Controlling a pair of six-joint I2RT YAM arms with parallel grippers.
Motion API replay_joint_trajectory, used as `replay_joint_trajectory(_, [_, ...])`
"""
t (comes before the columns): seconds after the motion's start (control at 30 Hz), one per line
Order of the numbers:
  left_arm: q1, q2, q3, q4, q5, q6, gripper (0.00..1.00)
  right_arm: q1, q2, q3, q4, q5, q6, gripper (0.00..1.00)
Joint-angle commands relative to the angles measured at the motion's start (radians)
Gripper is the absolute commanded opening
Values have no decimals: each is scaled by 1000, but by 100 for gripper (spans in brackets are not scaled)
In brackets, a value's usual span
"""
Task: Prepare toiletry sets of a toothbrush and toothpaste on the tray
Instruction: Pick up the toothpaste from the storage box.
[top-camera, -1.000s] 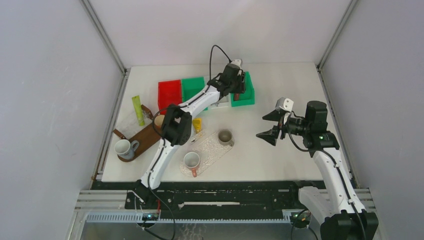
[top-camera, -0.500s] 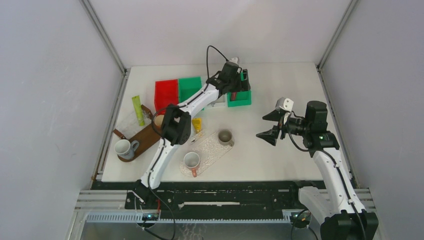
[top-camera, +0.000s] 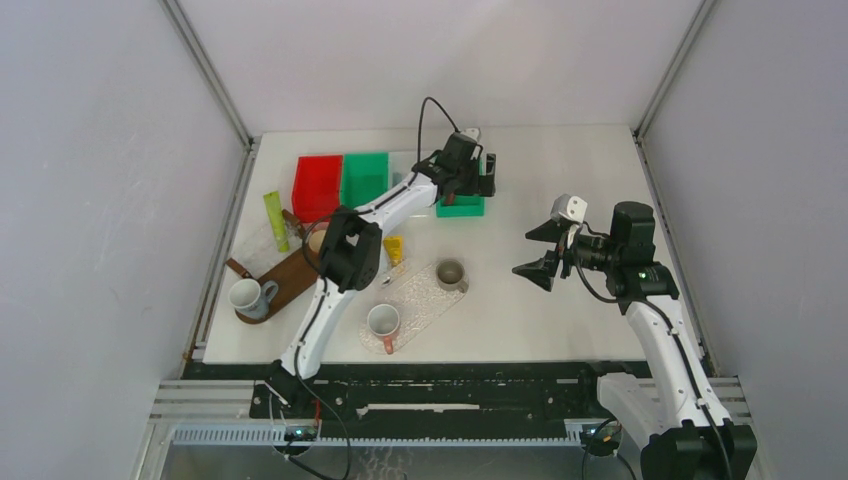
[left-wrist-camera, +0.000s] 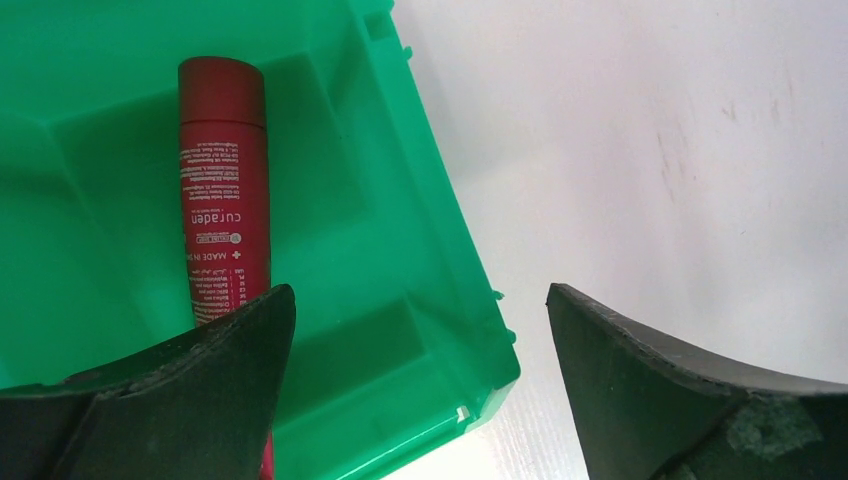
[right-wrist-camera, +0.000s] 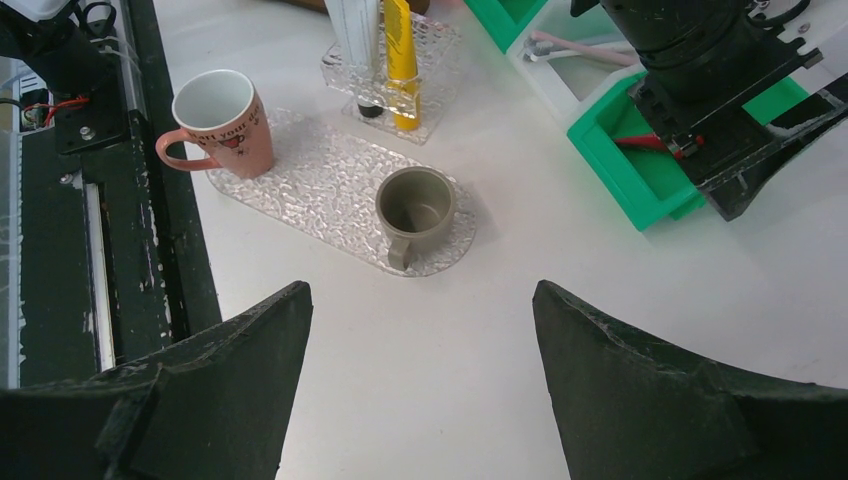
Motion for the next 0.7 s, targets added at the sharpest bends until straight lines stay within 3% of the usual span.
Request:
replay_joint_trajectory(0.0, [7, -118, -20, 43, -12, 70, 99, -6, -14, 17, 23, 1, 10, 89])
replay_joint_trajectory(0.27, [8, -208, -29, 25, -94, 178, 95, -4, -10, 17, 22, -3, 7, 89])
replay_joint_trajectory(0.4, [15, -188, 21, -60, -163, 212, 91, 0, -8, 17, 21, -4, 7, 89])
replay_joint_trajectory(0.57, [23, -114, 81, -168, -179, 202, 74, 2, -7, 17, 21, -4, 5, 89])
replay_joint_trajectory(0.67, [25, -84, 99, -203, -178, 195, 71, 3, -6, 17, 21, -4, 6, 89])
